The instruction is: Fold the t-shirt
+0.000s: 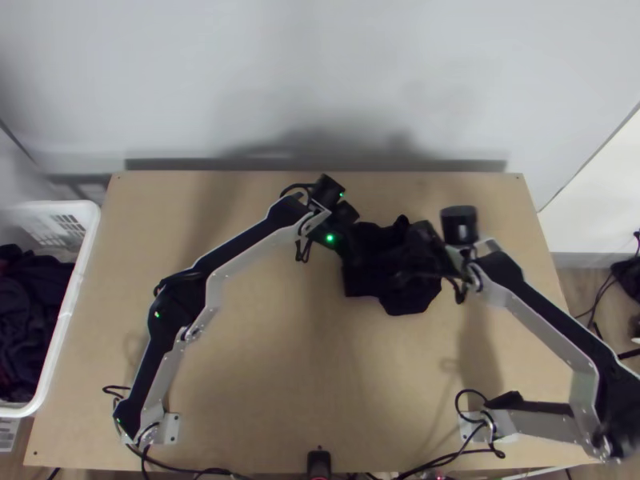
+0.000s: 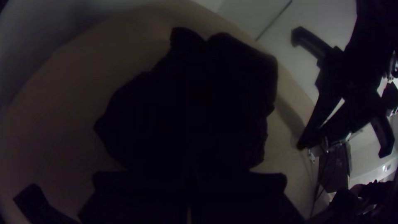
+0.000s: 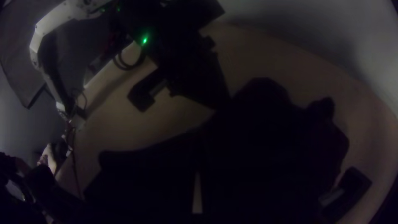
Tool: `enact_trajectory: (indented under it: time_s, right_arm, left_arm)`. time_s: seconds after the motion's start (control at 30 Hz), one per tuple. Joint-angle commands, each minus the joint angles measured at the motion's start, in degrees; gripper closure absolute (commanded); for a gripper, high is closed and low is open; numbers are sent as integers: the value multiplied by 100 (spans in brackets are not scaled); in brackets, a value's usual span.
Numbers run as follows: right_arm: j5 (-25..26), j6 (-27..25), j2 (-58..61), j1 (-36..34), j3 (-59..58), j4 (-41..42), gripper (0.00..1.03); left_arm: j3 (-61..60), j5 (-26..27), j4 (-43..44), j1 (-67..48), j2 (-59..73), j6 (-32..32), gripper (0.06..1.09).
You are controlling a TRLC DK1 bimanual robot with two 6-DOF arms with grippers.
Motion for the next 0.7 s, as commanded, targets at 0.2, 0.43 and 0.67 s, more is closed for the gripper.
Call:
enact_trajectory:
  time_s: [0.2, 0.43, 0.67]
  right_arm:
    - [85, -622, 1153, -161, -262, 382, 100]
    - [226, -762, 1619, -609, -323, 752, 100]
    - [437, -745, 1285, -1093, -437, 690, 100]
  left_arm:
    - [-37, 149, 228, -59, 393, -242, 105]
    - [-81, 26, 219, -33, 437, -154, 105]
    - [-90, 26, 210, -50, 411, -93, 105]
